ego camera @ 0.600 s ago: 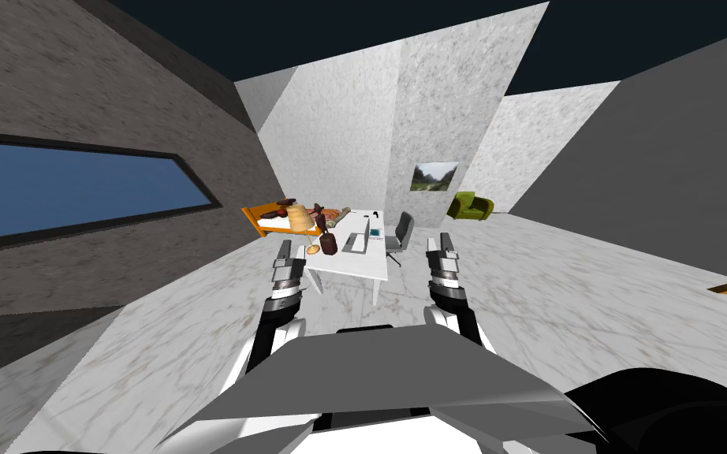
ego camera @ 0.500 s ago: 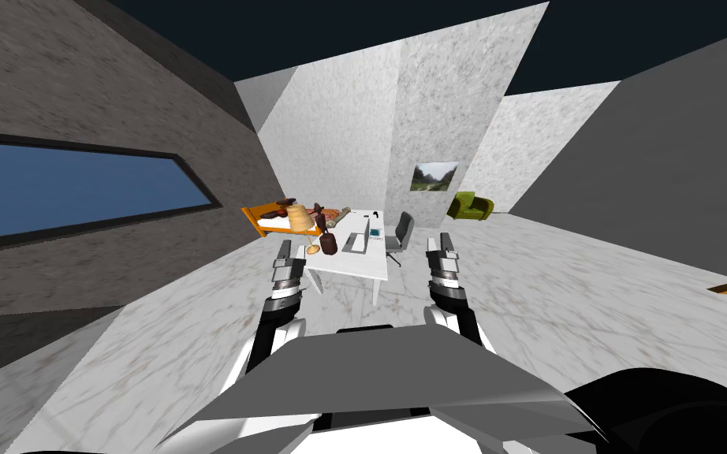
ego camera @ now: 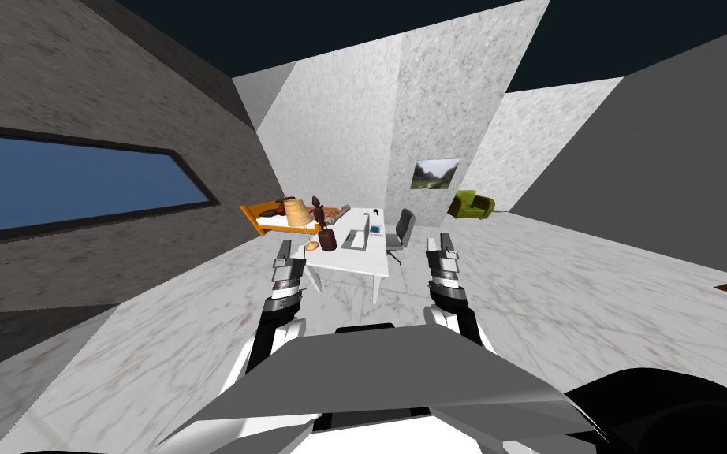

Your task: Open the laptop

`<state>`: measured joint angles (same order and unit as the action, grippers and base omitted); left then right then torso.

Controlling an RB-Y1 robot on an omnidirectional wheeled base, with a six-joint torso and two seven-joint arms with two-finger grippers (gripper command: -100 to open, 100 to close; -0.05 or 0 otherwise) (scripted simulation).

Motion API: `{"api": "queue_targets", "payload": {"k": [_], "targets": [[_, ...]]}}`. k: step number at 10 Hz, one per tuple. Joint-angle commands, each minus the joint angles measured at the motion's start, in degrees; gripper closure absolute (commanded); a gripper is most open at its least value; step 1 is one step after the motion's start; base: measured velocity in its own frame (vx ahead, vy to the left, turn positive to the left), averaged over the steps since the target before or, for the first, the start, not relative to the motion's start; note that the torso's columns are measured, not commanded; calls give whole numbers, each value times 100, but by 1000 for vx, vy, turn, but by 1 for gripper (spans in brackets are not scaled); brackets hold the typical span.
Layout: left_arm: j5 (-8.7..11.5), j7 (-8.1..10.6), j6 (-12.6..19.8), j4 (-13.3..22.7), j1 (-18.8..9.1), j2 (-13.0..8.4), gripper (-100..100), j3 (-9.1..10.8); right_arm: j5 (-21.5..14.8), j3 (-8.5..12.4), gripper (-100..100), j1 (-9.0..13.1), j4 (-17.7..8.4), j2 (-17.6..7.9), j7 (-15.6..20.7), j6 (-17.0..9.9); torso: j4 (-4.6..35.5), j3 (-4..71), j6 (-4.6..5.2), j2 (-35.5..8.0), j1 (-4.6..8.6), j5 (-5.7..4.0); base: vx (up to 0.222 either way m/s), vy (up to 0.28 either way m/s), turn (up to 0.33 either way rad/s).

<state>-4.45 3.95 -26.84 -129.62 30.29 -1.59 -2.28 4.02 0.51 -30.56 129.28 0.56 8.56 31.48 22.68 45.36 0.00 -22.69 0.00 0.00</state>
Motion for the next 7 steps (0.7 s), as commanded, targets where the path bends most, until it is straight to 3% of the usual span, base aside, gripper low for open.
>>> {"api": "queue_targets", "payload": {"k": [1, 3, 4, 7], "targets": [[0, 0, 0, 0, 0, 0, 0, 0, 0, 0, 0, 0, 0, 0, 0, 0, 423, 845, 0, -424, 0, 0, 0, 0, 0], [0, 0, 0, 0, 0, 0, 0, 0, 0, 0, 0, 0, 0, 0, 0, 0, 1269, 2537, 0, -1270, 0, 0, 0, 0, 0], [2, -18, 97, 60, -89, -236, -100, 4, 0, 0, 0, 0, 0, 0, 0, 0, 1692, 3383, 0, -1693, 0, 0, 12, -15, -24], [11, -83, 443, 278, -408, -562, -100, 17, 0, -1, 0, -1, -3, 1, 0, -1, 1951, 3919, 1, -1947, 9, -2, 25, -47, -43]]}}
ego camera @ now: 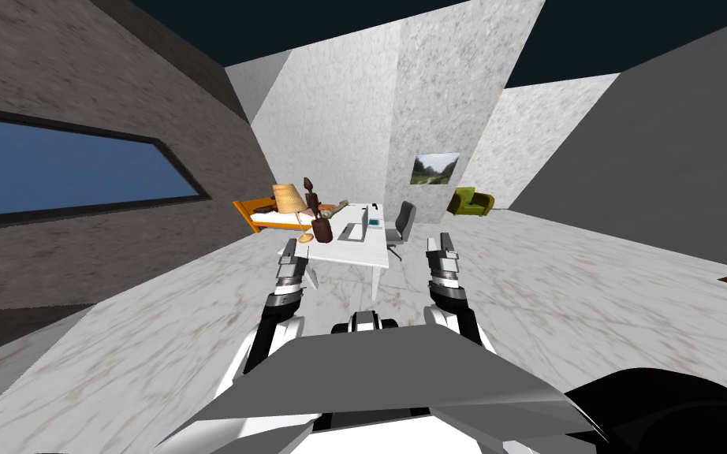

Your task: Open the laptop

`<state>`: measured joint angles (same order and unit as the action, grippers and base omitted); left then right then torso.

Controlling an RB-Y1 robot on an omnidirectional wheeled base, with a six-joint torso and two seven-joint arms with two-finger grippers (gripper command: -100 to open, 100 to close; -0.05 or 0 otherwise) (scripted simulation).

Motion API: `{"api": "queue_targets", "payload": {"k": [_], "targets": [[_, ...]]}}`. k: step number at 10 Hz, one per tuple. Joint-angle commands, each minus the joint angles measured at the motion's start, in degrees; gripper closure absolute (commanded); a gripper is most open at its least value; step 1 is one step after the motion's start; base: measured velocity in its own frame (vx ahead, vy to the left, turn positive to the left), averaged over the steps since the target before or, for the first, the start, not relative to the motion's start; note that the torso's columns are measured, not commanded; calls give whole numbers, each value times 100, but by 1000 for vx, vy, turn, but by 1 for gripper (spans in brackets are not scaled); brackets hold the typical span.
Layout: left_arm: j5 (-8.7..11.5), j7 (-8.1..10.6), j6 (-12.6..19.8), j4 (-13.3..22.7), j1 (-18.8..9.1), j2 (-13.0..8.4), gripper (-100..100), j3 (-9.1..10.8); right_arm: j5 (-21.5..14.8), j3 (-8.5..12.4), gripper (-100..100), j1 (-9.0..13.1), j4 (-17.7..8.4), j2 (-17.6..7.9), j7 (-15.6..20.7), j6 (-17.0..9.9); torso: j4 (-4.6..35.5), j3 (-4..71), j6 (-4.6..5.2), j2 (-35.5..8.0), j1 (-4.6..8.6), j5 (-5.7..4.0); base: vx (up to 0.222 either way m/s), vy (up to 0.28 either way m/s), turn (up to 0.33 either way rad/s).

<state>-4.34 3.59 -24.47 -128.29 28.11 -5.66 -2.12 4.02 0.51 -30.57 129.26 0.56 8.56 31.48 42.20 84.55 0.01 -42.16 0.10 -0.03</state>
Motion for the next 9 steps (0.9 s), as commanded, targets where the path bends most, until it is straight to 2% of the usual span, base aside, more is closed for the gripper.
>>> {"api": "queue_targets", "payload": {"k": [1, 9], "targets": [[3, -69, 323, 217, -298, -212, -100, 5, 0, 0, 0, 0, 0, 0, 0, 0, 5, 5, -1, -4, -2, 0, 45, -57, -38], [31, -274, 1417, 906, -1306, -468, -100, 46, 0, 0, 0, 0, 0, 0, 0, 0, 8, 3, -1, -10, -12, 3, 35, -62, -48]]}}
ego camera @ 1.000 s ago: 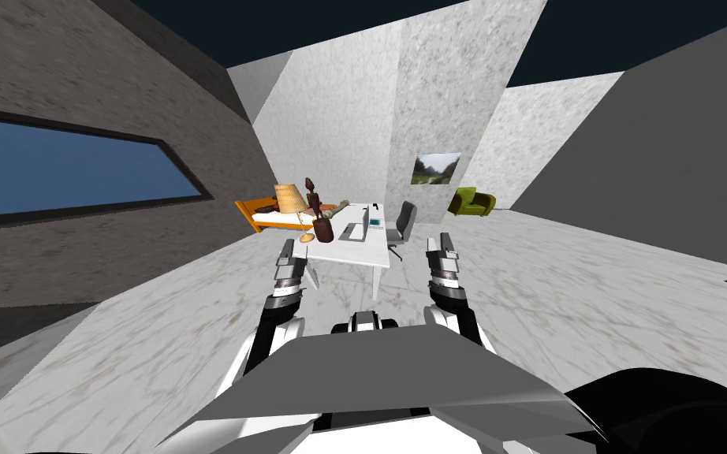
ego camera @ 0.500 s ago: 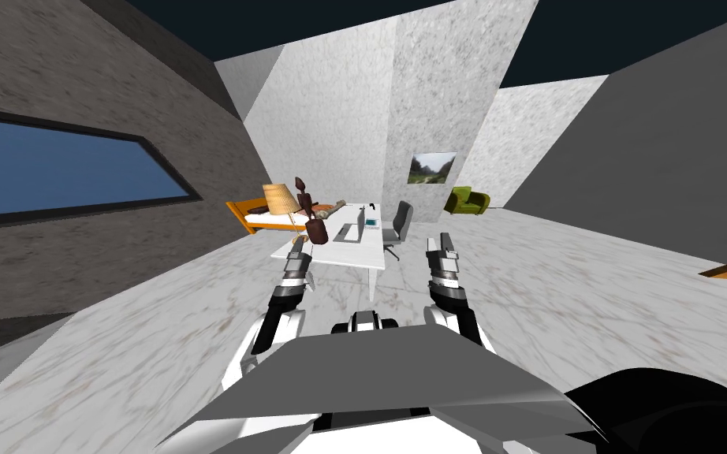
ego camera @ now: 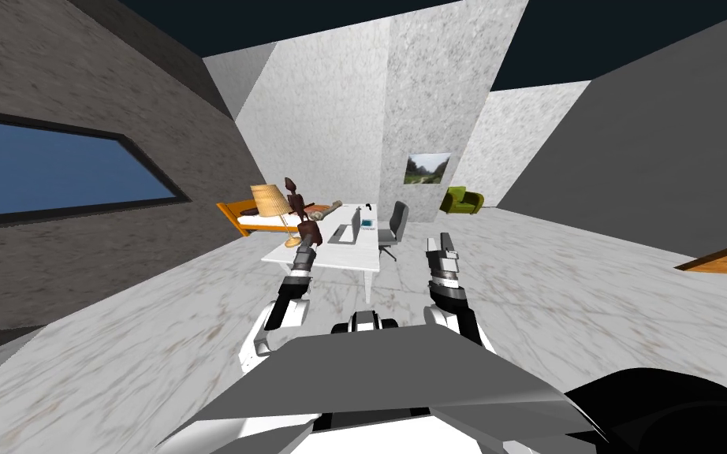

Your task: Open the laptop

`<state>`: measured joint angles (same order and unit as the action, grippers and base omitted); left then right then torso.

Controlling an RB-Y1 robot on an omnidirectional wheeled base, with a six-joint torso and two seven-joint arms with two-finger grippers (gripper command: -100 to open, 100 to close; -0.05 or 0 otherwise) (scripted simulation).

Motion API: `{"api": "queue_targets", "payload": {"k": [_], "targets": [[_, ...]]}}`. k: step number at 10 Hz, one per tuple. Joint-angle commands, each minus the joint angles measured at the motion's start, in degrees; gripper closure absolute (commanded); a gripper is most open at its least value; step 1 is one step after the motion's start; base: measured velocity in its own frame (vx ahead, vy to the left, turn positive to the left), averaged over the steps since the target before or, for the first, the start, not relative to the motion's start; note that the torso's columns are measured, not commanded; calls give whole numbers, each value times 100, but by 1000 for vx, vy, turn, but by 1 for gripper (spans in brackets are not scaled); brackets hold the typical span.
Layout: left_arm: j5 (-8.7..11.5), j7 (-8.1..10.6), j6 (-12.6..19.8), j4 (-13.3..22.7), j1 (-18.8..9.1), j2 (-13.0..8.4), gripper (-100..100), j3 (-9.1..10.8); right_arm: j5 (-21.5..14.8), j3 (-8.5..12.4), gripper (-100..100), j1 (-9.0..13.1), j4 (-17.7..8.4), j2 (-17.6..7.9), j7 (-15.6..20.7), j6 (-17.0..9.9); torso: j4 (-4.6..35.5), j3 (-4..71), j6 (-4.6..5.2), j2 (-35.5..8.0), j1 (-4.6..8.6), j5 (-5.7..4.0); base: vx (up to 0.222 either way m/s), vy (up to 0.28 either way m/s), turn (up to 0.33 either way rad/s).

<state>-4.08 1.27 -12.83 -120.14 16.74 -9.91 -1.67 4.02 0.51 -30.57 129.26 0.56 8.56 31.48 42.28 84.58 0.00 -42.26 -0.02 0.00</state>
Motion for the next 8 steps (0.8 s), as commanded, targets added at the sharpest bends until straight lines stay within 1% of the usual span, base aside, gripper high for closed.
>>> {"api": "queue_targets", "payload": {"k": [1, 5, 8], "targets": [[8, -67, 384, 173, -288, -72, -100, 5, 0, 0, 0, 0, 0, 0, 0, 0, -1, 1, 0, 2, 3, 0, 43, -63, -50], [20, -158, 871, 478, -737, -196, -100, 24, 0, 0, 0, 0, 0, 0, 0, 0, 2, -4, 0, -7, 0, 0, 34, -54, -44], [29, -226, 1234, 721, -1072, -334, -100, 37, 0, 0, 0, 0, 0, 0, 0, 0, 0, -1, 0, -2, 5, -1, 37, -51, -41]]}}
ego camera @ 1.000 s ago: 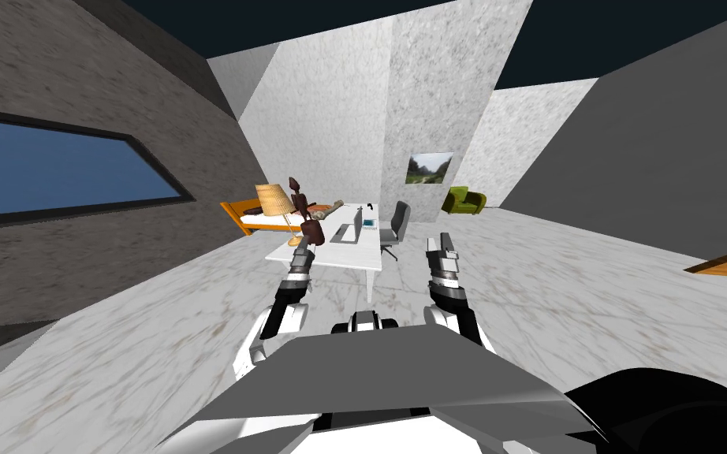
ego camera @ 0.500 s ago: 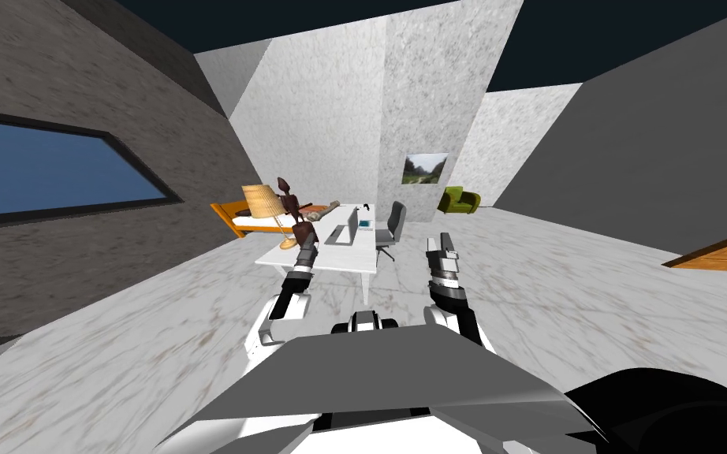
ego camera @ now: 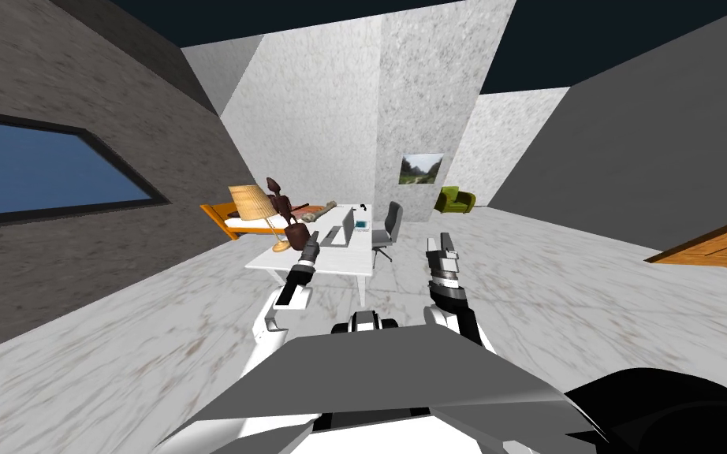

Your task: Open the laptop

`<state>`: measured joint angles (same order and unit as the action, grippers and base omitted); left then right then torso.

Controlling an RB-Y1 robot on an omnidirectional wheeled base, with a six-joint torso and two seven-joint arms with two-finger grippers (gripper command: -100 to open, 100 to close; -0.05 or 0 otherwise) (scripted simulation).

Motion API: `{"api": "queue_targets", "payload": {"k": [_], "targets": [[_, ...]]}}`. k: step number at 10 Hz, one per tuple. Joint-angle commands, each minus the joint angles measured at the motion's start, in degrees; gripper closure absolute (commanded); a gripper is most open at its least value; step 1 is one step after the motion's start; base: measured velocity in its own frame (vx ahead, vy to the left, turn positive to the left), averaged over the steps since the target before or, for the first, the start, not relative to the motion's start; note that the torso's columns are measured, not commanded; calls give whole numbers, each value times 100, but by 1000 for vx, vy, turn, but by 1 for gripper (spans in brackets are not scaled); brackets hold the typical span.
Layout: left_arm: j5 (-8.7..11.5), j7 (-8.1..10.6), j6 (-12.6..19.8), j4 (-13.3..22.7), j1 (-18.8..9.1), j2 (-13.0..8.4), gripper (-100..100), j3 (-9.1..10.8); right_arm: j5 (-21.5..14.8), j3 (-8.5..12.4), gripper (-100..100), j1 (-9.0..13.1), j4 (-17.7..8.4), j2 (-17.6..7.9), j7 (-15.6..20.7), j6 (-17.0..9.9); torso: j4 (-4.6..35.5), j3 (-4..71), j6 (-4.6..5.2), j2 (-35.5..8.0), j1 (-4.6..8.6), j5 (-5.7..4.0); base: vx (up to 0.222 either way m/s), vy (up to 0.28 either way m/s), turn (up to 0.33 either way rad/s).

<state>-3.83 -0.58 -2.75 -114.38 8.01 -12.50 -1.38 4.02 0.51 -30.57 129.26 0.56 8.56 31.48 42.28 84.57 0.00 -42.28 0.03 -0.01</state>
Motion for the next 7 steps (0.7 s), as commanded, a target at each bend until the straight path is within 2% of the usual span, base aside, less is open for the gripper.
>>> {"api": "queue_targets", "payload": {"k": [1, 7], "targets": [[8, -64, 353, 232, -317, -125, -100, 14, 0, 0, 0, 0, 0, 0, 0, 0, 0, -1, 0, 0, 0, 0, 40, -47, -48], [31, -225, 1211, 825, -1110, -480, -100, 47, 0, 0, 0, 0, 0, 0, 0, 0, 1, -1, 0, 0, 1, -1, 38, -61, -51]]}}
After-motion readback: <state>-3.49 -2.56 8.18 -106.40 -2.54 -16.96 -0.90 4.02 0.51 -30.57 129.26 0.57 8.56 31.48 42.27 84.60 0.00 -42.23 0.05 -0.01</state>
